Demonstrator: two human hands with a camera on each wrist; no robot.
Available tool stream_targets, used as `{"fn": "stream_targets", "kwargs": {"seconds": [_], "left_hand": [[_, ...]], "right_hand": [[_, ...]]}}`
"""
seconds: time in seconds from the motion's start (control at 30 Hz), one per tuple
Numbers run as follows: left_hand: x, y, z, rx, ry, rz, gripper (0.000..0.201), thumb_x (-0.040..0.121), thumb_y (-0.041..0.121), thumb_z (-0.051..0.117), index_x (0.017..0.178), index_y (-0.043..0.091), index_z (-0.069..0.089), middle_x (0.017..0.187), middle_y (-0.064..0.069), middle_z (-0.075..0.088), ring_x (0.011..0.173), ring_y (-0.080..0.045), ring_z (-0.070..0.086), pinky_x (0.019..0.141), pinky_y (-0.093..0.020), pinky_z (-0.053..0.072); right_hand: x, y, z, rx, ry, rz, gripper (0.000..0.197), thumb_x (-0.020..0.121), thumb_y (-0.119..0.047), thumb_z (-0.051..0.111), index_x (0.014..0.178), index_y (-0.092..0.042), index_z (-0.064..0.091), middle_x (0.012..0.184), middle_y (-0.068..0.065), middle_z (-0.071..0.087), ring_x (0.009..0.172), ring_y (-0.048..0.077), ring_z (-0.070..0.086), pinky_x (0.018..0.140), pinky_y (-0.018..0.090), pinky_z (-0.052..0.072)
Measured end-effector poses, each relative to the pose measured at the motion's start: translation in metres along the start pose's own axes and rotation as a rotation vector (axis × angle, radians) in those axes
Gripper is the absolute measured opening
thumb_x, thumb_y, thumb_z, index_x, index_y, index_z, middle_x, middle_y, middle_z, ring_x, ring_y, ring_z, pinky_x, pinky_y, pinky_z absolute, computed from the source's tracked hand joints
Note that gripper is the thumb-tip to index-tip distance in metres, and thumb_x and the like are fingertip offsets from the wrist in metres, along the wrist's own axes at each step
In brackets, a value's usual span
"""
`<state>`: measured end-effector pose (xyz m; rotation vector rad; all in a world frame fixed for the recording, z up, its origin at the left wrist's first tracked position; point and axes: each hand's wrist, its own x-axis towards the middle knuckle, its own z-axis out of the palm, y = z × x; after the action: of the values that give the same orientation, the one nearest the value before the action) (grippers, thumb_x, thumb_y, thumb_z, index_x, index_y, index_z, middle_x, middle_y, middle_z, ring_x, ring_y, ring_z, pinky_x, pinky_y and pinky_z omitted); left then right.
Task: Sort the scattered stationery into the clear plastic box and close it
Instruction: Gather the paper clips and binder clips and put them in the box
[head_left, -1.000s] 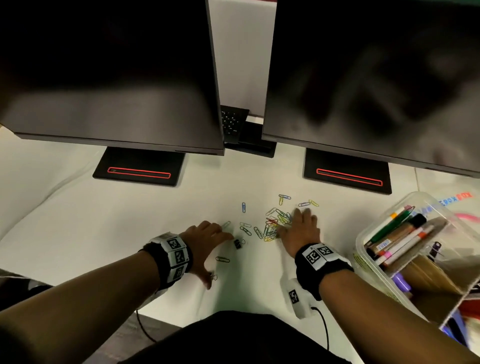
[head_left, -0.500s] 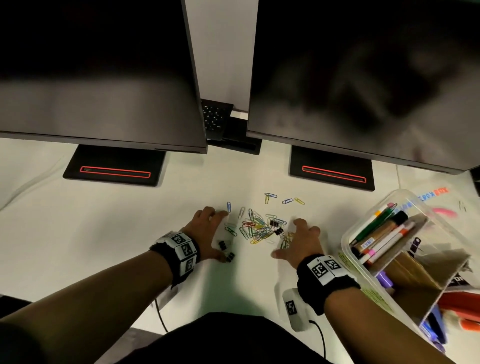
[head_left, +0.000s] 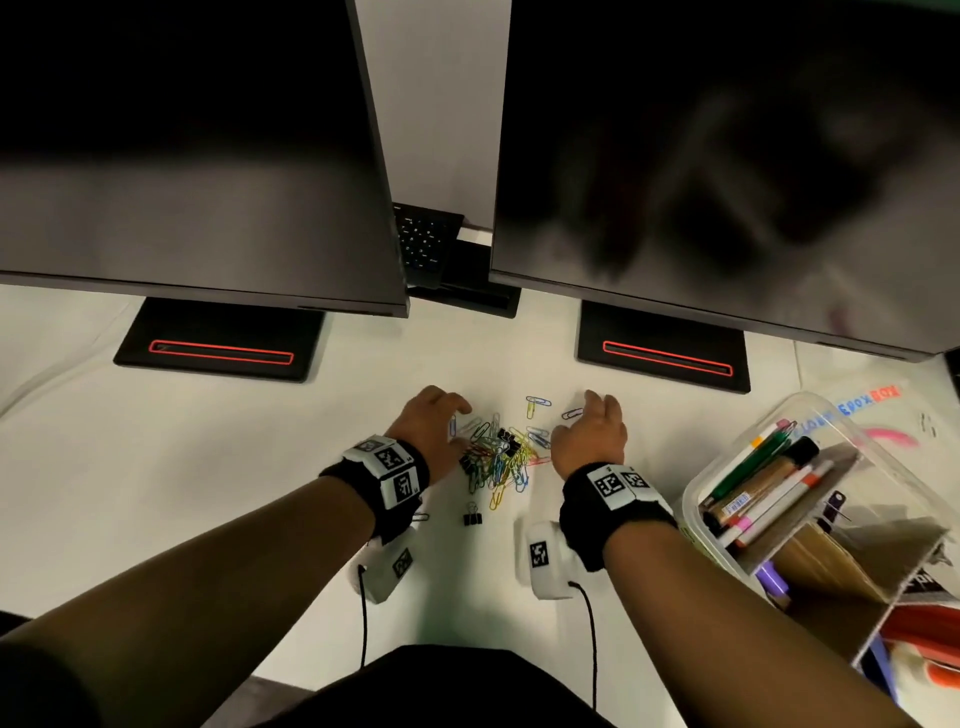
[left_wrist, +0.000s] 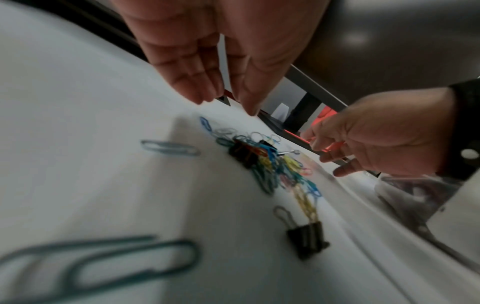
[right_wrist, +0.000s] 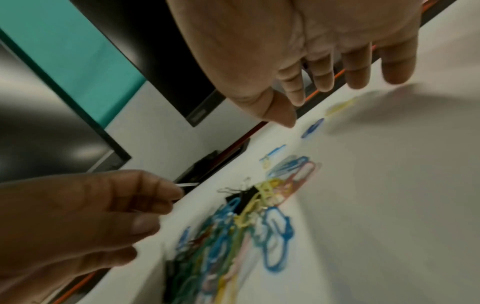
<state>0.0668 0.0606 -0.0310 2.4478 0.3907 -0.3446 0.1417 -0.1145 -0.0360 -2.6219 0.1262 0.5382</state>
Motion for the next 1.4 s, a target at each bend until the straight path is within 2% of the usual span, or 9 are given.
{"fn": "stream_targets", "kwargs": {"seconds": [0.17, 0.33, 0.6, 0.7, 0.8, 0.93, 1.1, 1.27, 1.4], "left_hand": [[-0.008, -0.022, -0.009, 0.197, -0.160, 0.016, 0.063, 0.087, 0.025, 0.059, 0.143, 0.018, 0.030, 0.151, -0.004, 0.026, 0.139, -0.023, 0.028, 0.114, -0.032, 0.026], [-0.010, -0.019, -0.007, 0.330, -0.331, 0.066, 0.077, 0.093, 0.034, 0.048, 0.150, 0.013, 0.000, 0.160, -0.002, 0.000, 0.148, -0.018, 0.002, 0.119, -0.030, 0.008], [-0.027, -0.011, 0.009, 0.413, -0.401, 0.264, 0.054, 0.099, 0.024, 0.034, 0.149, 0.014, 0.016, 0.158, -0.005, 0.016, 0.147, -0.019, 0.014, 0.119, -0.025, 0.008], [-0.037, -0.016, -0.001, 0.384, -0.369, 0.289, 0.053, 0.096, 0.024, 0.043, 0.146, 0.019, 0.028, 0.153, -0.002, 0.030, 0.142, -0.018, 0.025, 0.119, -0.028, 0.018], [-0.045, -0.028, -0.010, 0.402, -0.316, 0.139, 0.077, 0.079, 0.043, 0.067, 0.144, 0.024, 0.028, 0.147, -0.002, 0.030, 0.135, -0.024, 0.030, 0.114, -0.034, 0.029], [-0.050, -0.033, -0.007, 0.393, -0.346, -0.091, 0.103, 0.059, 0.034, 0.086, 0.141, 0.023, 0.026, 0.135, -0.008, 0.032, 0.120, -0.030, 0.048, 0.099, -0.040, 0.045], [-0.041, -0.018, 0.009, 0.179, -0.293, -0.124, 0.089, 0.061, 0.028, 0.085, 0.134, 0.020, 0.034, 0.130, -0.009, 0.036, 0.107, -0.029, 0.057, 0.090, -0.035, 0.050], [-0.032, 0.004, 0.028, 0.177, -0.292, -0.001, 0.077, 0.065, 0.034, 0.081, 0.130, 0.021, 0.041, 0.124, -0.009, 0.039, 0.104, -0.029, 0.058, 0.092, -0.034, 0.049], [-0.030, 0.016, 0.041, 0.191, -0.260, 0.101, 0.052, 0.078, 0.029, 0.068, 0.125, 0.018, 0.048, 0.123, -0.010, 0.043, 0.104, -0.029, 0.056, 0.090, -0.029, 0.046]], "right_hand": [[0.005, -0.014, 0.014, -0.138, -0.251, -0.167, 0.068, 0.095, -0.023, 0.040, 0.151, -0.011, 0.003, 0.160, 0.008, -0.003, 0.147, 0.028, -0.002, 0.120, 0.043, 0.005], [-0.016, -0.023, 0.031, -0.307, -0.372, -0.445, 0.066, 0.097, -0.039, 0.036, 0.150, -0.012, 0.011, 0.160, 0.008, -0.002, 0.147, 0.027, -0.002, 0.120, 0.041, 0.004], [-0.050, 0.010, 0.029, -0.370, -0.420, -0.682, 0.064, 0.092, -0.034, 0.049, 0.148, -0.015, 0.024, 0.159, 0.006, 0.009, 0.147, 0.023, 0.007, 0.120, 0.032, 0.008], [-0.054, 0.018, 0.020, -0.220, -0.366, -0.631, 0.065, 0.084, -0.034, 0.061, 0.143, -0.020, 0.036, 0.155, 0.005, 0.024, 0.143, 0.020, 0.021, 0.116, 0.024, 0.014], [-0.053, 0.025, 0.013, -0.216, -0.232, -0.466, 0.086, 0.069, -0.049, 0.073, 0.142, -0.026, 0.034, 0.150, 0.004, 0.028, 0.135, 0.026, 0.029, 0.113, 0.033, 0.027], [-0.055, 0.025, 0.013, -0.248, -0.344, -0.352, 0.105, 0.057, -0.044, 0.084, 0.144, -0.028, 0.028, 0.141, 0.007, 0.025, 0.127, 0.028, 0.034, 0.108, 0.036, 0.036], [-0.055, 0.013, 0.023, -0.154, -0.355, -0.391, 0.072, 0.068, -0.030, 0.081, 0.132, -0.022, 0.047, 0.128, 0.008, 0.037, 0.113, 0.028, 0.052, 0.101, 0.030, 0.043], [-0.059, 0.012, 0.025, -0.150, -0.327, -0.424, 0.030, 0.084, -0.012, 0.062, 0.113, -0.012, 0.059, 0.119, 0.012, 0.046, 0.096, 0.029, 0.059, 0.083, 0.025, 0.049], [-0.060, 0.016, 0.022, -0.148, -0.295, -0.396, 0.027, 0.088, -0.006, 0.046, 0.110, -0.006, 0.062, 0.113, 0.017, 0.052, 0.097, 0.032, 0.057, 0.081, 0.027, 0.043]]}}
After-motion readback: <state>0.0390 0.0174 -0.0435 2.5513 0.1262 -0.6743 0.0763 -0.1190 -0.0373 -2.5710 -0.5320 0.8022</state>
